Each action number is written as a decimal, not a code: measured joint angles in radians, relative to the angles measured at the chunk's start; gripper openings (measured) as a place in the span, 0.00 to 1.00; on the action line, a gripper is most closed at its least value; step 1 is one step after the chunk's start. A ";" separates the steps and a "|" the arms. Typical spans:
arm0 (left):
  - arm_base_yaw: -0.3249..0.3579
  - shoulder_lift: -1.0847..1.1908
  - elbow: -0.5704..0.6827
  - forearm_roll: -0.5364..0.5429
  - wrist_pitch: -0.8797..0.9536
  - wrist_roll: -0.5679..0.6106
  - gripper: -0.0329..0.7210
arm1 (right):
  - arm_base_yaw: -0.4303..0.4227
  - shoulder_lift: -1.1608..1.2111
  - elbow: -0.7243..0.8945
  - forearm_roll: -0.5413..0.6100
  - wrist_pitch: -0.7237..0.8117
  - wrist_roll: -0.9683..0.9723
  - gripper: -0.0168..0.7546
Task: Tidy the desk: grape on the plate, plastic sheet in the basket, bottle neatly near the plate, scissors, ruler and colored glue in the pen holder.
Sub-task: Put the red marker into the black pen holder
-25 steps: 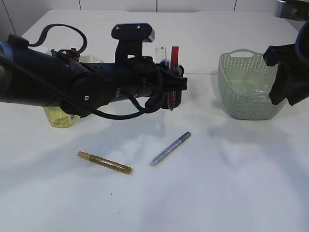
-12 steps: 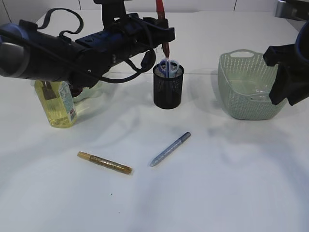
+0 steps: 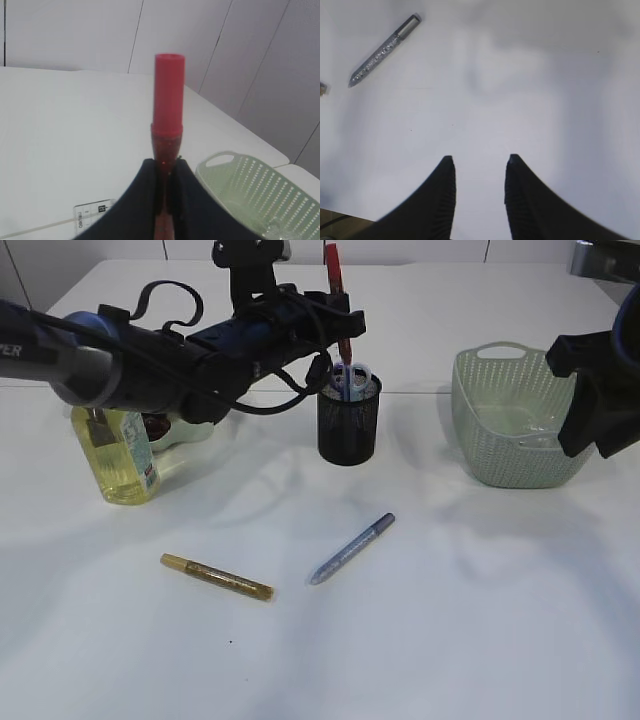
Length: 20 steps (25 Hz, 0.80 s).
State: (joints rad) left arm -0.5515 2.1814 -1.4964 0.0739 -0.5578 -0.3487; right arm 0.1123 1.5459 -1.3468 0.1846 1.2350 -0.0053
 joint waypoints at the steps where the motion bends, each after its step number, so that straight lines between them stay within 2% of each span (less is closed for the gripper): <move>1: 0.002 0.011 -0.008 0.000 0.000 0.000 0.09 | 0.000 0.000 0.000 0.000 0.000 0.000 0.39; 15: 0.002 0.080 -0.094 0.005 0.056 0.002 0.10 | 0.000 0.000 0.000 -0.005 -0.005 0.000 0.39; 20: 0.014 0.080 -0.098 0.015 0.072 0.002 0.14 | 0.000 0.000 0.000 -0.005 -0.005 0.000 0.39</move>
State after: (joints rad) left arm -0.5372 2.2619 -1.5947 0.0889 -0.4855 -0.3472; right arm 0.1123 1.5459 -1.3468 0.1792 1.2304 -0.0053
